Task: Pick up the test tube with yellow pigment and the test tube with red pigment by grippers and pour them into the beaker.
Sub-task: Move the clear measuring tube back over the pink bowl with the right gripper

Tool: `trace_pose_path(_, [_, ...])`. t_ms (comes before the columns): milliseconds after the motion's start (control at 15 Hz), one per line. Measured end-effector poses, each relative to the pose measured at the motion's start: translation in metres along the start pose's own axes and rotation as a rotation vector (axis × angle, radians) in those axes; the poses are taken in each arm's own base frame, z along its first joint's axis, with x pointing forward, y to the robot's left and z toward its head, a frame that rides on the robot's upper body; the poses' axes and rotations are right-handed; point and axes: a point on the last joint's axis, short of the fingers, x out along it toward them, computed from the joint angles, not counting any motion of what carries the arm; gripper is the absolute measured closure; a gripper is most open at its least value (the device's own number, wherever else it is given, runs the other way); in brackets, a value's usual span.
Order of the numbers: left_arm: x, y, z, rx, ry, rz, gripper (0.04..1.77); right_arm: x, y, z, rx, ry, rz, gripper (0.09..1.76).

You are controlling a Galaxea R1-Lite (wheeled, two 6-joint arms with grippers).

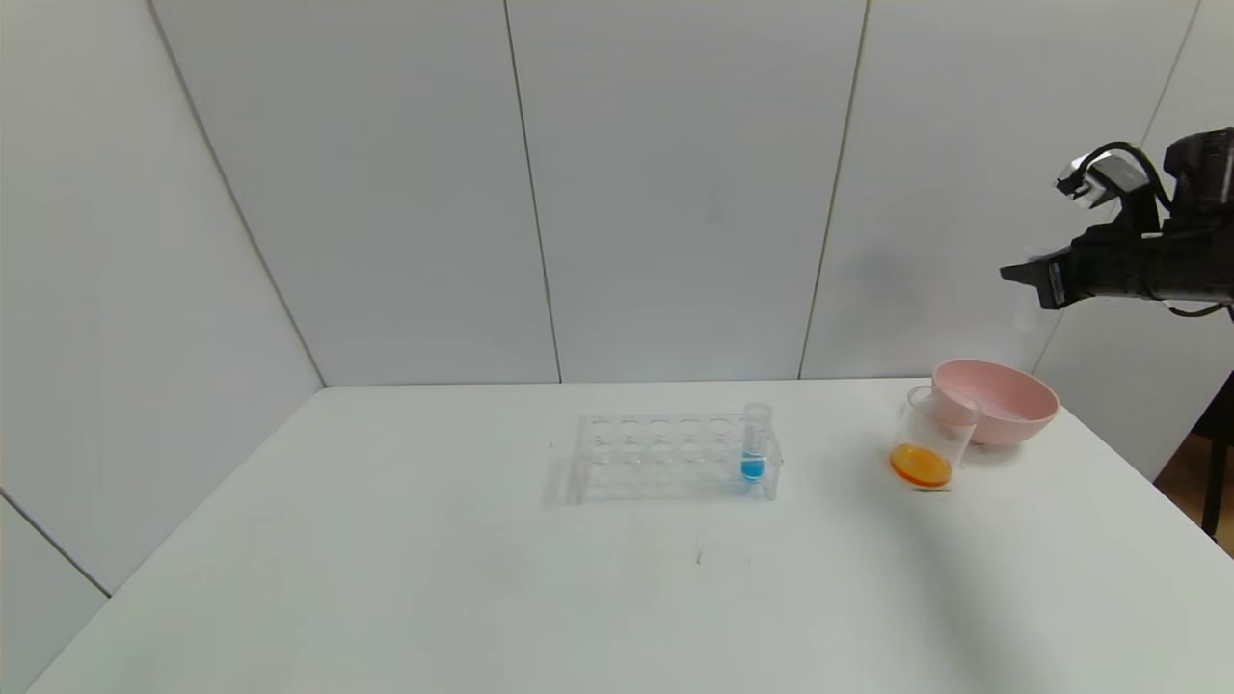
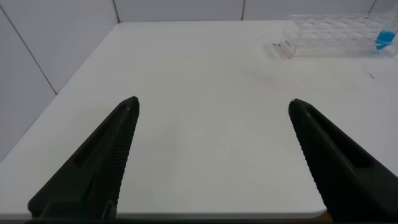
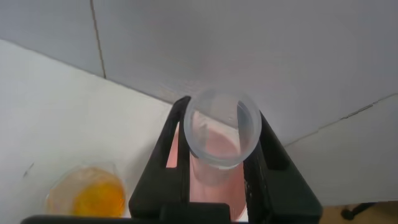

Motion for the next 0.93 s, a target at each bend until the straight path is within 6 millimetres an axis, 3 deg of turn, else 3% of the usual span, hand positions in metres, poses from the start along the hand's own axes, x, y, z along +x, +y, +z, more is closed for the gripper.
trace_pose_path(400, [0.0, 0.0, 0.0, 0.0, 0.0, 0.0, 0.09, 0.015, -0.001, -0.036, 0.34, -0.028, -0.069, 1.3])
trace_pose_path(933, [0.0, 0.0, 0.0, 0.0, 0.0, 0.0, 0.09, 0.055, -0.017, -0.102, 0.379, 0.005, -0.141, 1.3])
